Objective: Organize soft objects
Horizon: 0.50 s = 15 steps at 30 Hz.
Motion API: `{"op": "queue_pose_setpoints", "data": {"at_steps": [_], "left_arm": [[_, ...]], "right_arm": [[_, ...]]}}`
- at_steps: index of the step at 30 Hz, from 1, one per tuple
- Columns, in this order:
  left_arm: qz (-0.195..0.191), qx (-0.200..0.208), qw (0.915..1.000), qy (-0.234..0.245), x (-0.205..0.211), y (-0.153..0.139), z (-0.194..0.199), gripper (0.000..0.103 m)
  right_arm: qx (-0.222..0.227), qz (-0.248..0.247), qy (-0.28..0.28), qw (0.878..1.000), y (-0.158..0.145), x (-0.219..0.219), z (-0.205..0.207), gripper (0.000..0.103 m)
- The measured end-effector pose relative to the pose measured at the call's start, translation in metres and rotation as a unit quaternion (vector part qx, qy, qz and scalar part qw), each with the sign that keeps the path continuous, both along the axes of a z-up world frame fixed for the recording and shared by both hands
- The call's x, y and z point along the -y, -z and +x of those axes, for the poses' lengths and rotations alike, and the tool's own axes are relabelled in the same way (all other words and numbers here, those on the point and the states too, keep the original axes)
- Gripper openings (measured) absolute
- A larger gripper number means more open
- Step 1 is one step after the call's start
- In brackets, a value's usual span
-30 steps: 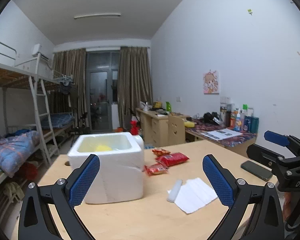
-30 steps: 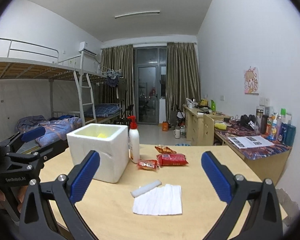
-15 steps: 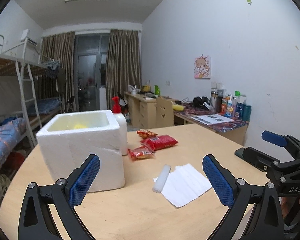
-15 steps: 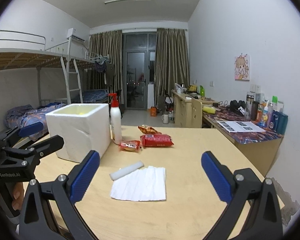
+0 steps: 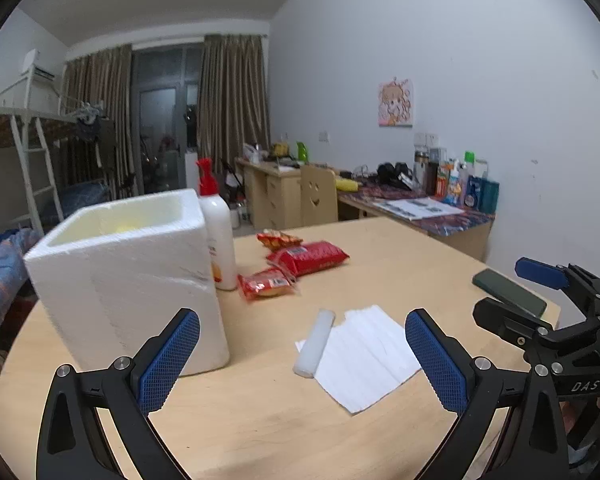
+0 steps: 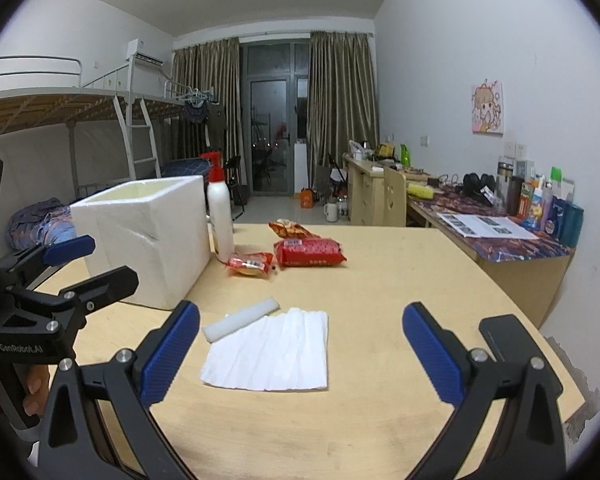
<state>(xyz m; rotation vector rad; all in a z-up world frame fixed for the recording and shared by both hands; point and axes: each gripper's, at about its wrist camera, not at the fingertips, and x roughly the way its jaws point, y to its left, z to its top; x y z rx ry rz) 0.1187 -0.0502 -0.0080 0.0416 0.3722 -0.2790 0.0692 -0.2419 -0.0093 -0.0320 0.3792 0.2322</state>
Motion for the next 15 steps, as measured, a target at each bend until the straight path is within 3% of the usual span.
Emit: {"op": "queue_pose_setpoints", "data": {"at_steps": [8, 15], "left_arm": [[0.015, -0.035, 0.9991, 0.018, 0.012, 0.015, 0.024, 0.103], [0.001, -0.076, 0.997, 0.017, 0.012, 0.028, 0.049, 0.103]], "right_arm": [[-0.027, 0.0, -0.001, 1.0, 0.013, 0.005, 0.017, 0.103], [-0.046, 0.005, -0.009, 0.999, 0.02, 0.006, 0.029, 0.103]]}}
